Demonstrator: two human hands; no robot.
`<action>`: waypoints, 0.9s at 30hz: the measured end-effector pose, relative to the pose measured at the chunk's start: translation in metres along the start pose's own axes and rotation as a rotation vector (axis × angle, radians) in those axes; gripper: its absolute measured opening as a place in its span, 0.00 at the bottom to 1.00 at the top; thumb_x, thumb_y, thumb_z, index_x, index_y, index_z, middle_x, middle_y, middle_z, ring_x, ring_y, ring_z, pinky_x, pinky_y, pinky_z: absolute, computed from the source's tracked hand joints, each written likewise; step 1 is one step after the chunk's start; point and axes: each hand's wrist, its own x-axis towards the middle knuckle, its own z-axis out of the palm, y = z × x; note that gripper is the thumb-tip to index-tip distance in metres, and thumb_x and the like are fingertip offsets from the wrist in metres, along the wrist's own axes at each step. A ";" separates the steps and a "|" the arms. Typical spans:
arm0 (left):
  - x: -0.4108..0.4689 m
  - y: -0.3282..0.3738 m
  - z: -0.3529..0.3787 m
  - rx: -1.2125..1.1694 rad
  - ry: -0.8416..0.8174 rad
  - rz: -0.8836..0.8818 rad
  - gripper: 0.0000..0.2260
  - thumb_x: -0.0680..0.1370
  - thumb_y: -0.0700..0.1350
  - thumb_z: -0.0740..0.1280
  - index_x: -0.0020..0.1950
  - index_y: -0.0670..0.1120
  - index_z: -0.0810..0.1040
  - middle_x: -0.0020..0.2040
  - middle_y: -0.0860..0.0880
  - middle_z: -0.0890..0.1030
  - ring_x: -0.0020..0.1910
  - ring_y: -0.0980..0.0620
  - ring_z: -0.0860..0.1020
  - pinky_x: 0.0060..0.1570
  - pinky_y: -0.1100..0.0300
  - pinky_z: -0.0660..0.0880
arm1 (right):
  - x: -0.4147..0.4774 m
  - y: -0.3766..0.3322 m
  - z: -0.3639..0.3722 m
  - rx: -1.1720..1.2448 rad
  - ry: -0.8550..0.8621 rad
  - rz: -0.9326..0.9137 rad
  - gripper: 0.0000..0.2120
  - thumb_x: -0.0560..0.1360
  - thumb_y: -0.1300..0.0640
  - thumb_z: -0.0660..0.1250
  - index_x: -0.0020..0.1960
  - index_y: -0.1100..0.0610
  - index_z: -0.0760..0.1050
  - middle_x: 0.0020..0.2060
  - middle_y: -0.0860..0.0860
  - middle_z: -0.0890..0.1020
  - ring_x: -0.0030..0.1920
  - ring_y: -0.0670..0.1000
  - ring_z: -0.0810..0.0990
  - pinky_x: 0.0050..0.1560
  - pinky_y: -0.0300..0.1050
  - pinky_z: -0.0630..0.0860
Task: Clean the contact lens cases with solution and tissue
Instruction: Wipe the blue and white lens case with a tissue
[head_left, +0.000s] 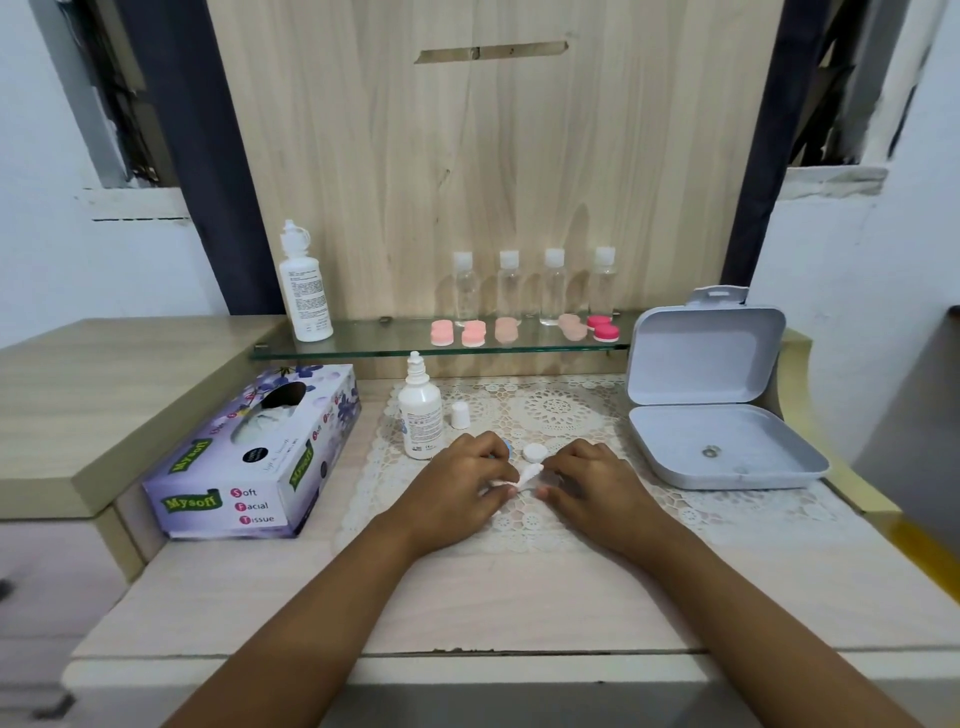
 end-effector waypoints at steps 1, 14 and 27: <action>0.000 0.000 0.001 -0.017 0.000 -0.012 0.08 0.75 0.46 0.66 0.50 0.45 0.82 0.47 0.58 0.69 0.48 0.51 0.72 0.51 0.55 0.71 | 0.000 0.000 0.000 -0.002 -0.008 0.003 0.17 0.73 0.43 0.63 0.54 0.53 0.78 0.51 0.48 0.76 0.53 0.53 0.71 0.54 0.48 0.70; -0.001 0.010 -0.002 0.558 0.063 0.182 0.14 0.73 0.51 0.57 0.36 0.50 0.81 0.39 0.54 0.76 0.37 0.52 0.75 0.31 0.61 0.69 | 0.000 0.000 -0.001 -0.042 0.005 -0.042 0.14 0.76 0.46 0.62 0.57 0.52 0.75 0.55 0.45 0.75 0.55 0.52 0.70 0.51 0.46 0.67; -0.003 -0.003 0.002 0.267 0.038 0.048 0.14 0.75 0.55 0.61 0.48 0.51 0.83 0.45 0.55 0.76 0.43 0.52 0.72 0.42 0.57 0.69 | 0.001 0.001 0.000 -0.038 0.016 -0.057 0.13 0.76 0.47 0.63 0.57 0.51 0.75 0.55 0.45 0.75 0.56 0.51 0.70 0.50 0.45 0.65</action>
